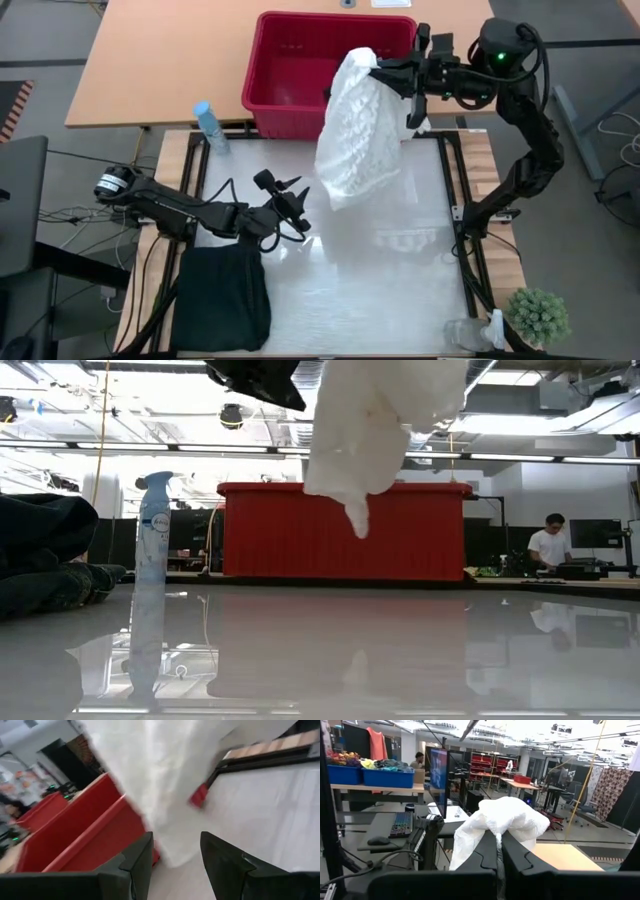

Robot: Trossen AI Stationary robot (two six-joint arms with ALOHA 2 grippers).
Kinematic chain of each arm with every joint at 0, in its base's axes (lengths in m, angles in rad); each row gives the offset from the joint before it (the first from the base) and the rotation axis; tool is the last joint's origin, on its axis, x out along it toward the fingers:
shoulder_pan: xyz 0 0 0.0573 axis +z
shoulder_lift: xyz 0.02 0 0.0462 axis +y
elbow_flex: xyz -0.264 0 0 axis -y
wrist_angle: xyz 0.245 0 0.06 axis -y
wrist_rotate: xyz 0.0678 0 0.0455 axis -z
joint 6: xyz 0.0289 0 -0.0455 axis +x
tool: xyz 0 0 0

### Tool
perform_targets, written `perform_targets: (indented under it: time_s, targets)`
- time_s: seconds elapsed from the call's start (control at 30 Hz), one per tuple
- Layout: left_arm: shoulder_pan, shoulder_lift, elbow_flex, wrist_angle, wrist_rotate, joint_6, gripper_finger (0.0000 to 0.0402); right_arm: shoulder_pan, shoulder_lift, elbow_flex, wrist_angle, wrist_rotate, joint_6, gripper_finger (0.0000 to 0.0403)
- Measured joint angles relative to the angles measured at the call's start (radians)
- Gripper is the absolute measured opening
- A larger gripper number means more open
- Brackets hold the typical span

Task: Fold Laundry from Bin
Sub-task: Fold the white dress from the red bin

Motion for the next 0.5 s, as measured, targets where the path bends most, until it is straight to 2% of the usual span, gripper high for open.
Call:
perform_targets:
  time_s: [0.13, 0.3, 0.5]
  targets:
    - [0.022, 0.0, 0.0, 0.016, 0.07, -0.005, 0.0155, 0.0, 0.0, 0.0, 0.004, -0.002, 0.0, 0.0024]
    - [0.042, 0.0, 0.0, 0.045, 0.006, 0.024, 0.0155, 0.0, 0.0, 0.0, 0.005, -0.016, 0.0, 0.0024]
    - [0.059, 0.0, 0.0, 0.046, -0.005, 0.093, 0.0155, 0.0, 0.0, 0.0, 0.006, -0.018, 0.0, 0.0024]
